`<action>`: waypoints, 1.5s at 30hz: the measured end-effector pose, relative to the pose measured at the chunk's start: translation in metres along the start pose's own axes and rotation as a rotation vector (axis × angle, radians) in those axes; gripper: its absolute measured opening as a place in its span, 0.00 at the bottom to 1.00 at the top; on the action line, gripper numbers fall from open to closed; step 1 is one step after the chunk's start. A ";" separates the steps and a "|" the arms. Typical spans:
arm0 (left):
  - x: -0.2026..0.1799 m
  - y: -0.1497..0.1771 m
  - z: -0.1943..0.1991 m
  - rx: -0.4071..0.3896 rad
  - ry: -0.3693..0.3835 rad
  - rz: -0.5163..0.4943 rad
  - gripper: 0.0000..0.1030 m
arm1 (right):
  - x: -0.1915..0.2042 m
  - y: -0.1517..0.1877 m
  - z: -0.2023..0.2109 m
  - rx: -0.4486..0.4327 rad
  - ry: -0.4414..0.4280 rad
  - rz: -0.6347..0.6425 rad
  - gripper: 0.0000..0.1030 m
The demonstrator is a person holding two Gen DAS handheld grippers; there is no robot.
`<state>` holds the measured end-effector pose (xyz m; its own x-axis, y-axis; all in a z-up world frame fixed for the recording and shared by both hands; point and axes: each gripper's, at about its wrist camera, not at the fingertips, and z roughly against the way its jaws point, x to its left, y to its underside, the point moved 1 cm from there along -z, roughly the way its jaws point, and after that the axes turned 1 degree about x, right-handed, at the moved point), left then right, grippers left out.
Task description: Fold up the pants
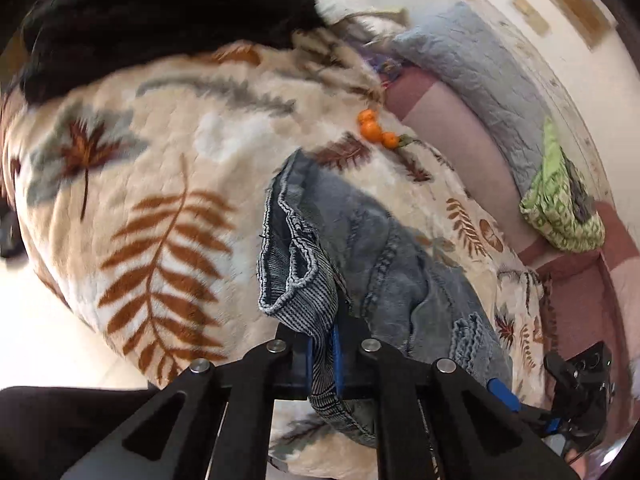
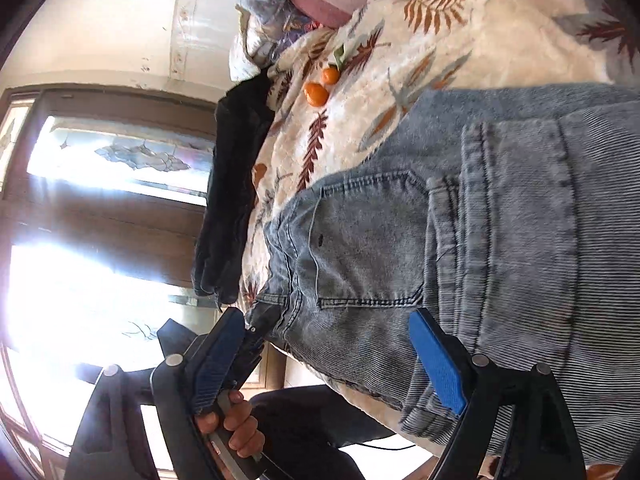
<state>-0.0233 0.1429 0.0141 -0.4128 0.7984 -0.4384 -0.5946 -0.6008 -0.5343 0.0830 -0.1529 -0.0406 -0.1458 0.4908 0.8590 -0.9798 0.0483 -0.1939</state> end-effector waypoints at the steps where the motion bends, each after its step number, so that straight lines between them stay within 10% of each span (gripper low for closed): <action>1: -0.024 0.001 0.009 -0.037 -0.007 -0.079 0.07 | -0.006 -0.002 0.014 -0.041 -0.008 -0.010 0.84; 10: -0.234 0.088 0.039 -0.151 0.137 -0.642 0.06 | -0.086 -0.006 0.140 -0.369 -0.060 -0.184 0.84; 13: -0.275 0.147 -0.009 -0.013 0.146 -0.794 0.07 | -0.118 0.004 0.187 -0.461 -0.067 -0.253 0.84; 16: -0.274 0.205 -0.095 0.330 0.074 -0.881 0.11 | -0.146 0.013 0.220 -0.524 -0.057 -0.327 0.84; 18: -0.275 0.212 -0.078 0.207 0.110 -0.938 0.18 | -0.155 0.016 0.229 -0.533 -0.063 -0.355 0.84; 21: -0.272 0.190 -0.043 0.289 0.287 -0.881 0.40 | -0.154 0.015 0.234 -0.526 -0.047 -0.320 0.84; 25: -0.241 0.129 0.012 0.055 0.317 -0.744 0.75 | -0.145 0.012 0.229 -0.509 -0.019 -0.263 0.84; 28: -0.201 0.082 0.010 -0.057 0.160 -0.599 0.76 | -0.125 0.019 0.220 -0.454 -0.060 -0.189 0.84; 32: -0.161 0.076 -0.043 0.079 -0.001 -0.554 0.76 | -0.070 0.033 0.182 -0.290 -0.223 -0.061 0.84; 35: -0.147 0.104 -0.084 0.211 -0.043 -0.590 0.77 | -0.070 0.041 0.146 -0.205 -0.126 -0.087 0.85; 37: -0.146 0.104 -0.081 0.182 -0.014 -0.580 0.79 | -0.110 0.049 0.124 -0.148 0.035 -0.258 0.82; 39: -0.146 0.096 -0.069 0.171 0.032 -0.542 0.78 | -0.120 0.059 0.138 -0.210 -0.069 -0.323 0.78; 45: -0.156 0.087 -0.069 0.138 0.106 -0.527 0.78 | -0.100 0.077 0.181 -0.314 0.039 -0.304 0.80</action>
<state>0.0372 -0.0369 -0.0136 0.0320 0.9768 -0.2117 -0.7899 -0.1050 -0.6042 -0.0023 -0.3560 -0.0558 0.1540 0.4458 0.8818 -0.8875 0.4547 -0.0749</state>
